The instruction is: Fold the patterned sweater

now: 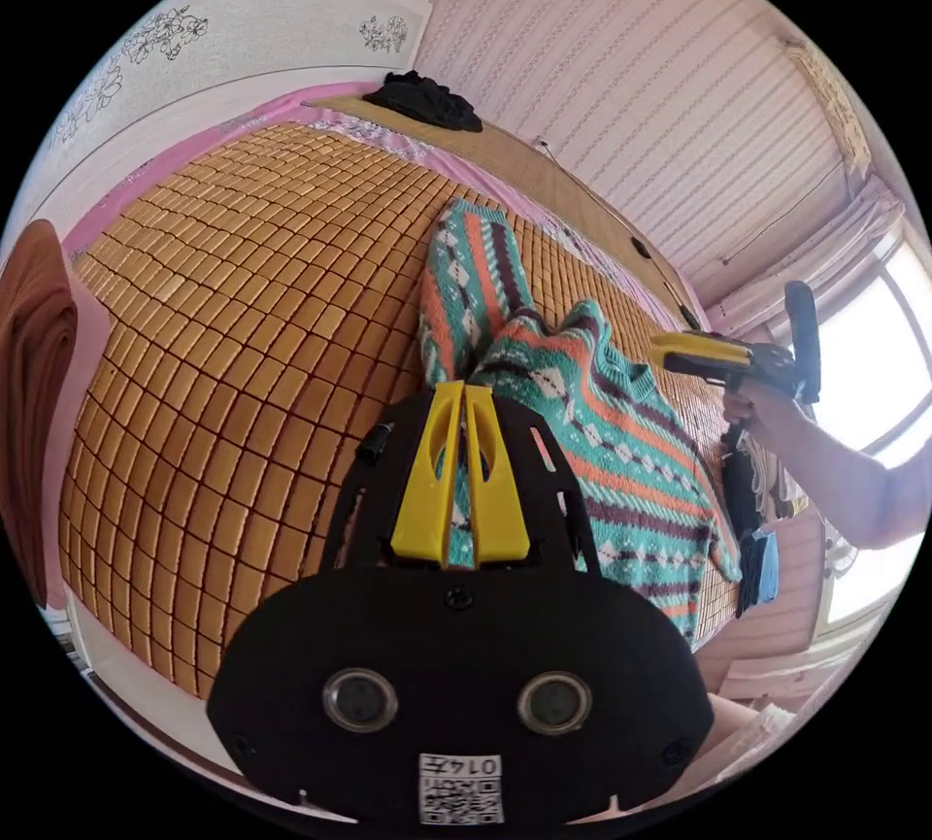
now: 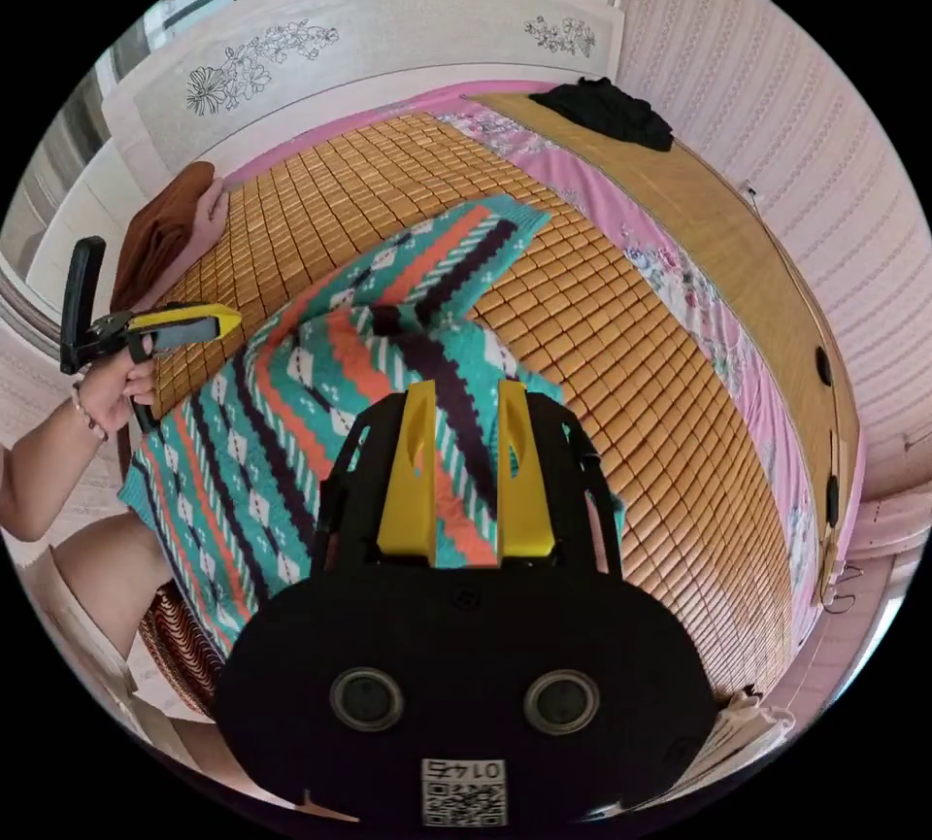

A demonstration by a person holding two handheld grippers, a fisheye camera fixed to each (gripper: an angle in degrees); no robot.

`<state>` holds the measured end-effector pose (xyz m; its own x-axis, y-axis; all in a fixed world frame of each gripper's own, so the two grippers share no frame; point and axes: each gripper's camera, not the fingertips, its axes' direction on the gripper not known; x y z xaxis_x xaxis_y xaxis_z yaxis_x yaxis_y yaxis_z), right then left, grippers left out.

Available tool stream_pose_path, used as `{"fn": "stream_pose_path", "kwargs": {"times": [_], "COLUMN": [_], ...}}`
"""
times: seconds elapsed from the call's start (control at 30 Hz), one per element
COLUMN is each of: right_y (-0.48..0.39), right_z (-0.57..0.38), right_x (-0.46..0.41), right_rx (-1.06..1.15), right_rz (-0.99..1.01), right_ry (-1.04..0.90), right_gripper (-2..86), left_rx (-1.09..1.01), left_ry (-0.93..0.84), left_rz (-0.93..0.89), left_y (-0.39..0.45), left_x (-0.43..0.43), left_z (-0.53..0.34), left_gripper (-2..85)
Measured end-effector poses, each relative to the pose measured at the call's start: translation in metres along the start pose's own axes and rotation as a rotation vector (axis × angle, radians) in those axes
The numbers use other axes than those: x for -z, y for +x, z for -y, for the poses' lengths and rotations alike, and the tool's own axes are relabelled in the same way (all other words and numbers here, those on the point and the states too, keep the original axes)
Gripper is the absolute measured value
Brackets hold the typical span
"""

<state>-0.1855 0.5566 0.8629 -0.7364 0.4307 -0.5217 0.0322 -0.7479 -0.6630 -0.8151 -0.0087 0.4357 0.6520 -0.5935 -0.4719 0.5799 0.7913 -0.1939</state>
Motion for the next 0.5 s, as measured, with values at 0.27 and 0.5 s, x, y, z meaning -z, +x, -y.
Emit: {"fn": "stream_pose_path", "kwargs": {"times": [0.27, 0.5], "right_y": [0.002, 0.018], "right_z": [0.133, 0.136], "right_x": [-0.131, -0.151], "right_rx": [-0.04, -0.065], "right_rz": [-0.054, 0.027], "right_ry": [-0.124, -0.152], "right_gripper": [15.9, 2.1], "left_rx": [0.024, 0.029], "left_ry": [-0.094, -0.12], "left_rz": [0.097, 0.091], "left_y": [0.019, 0.037], "left_x": [-0.013, -0.002], "left_z": [0.026, 0.03], "left_gripper": [6.2, 4.2]}}
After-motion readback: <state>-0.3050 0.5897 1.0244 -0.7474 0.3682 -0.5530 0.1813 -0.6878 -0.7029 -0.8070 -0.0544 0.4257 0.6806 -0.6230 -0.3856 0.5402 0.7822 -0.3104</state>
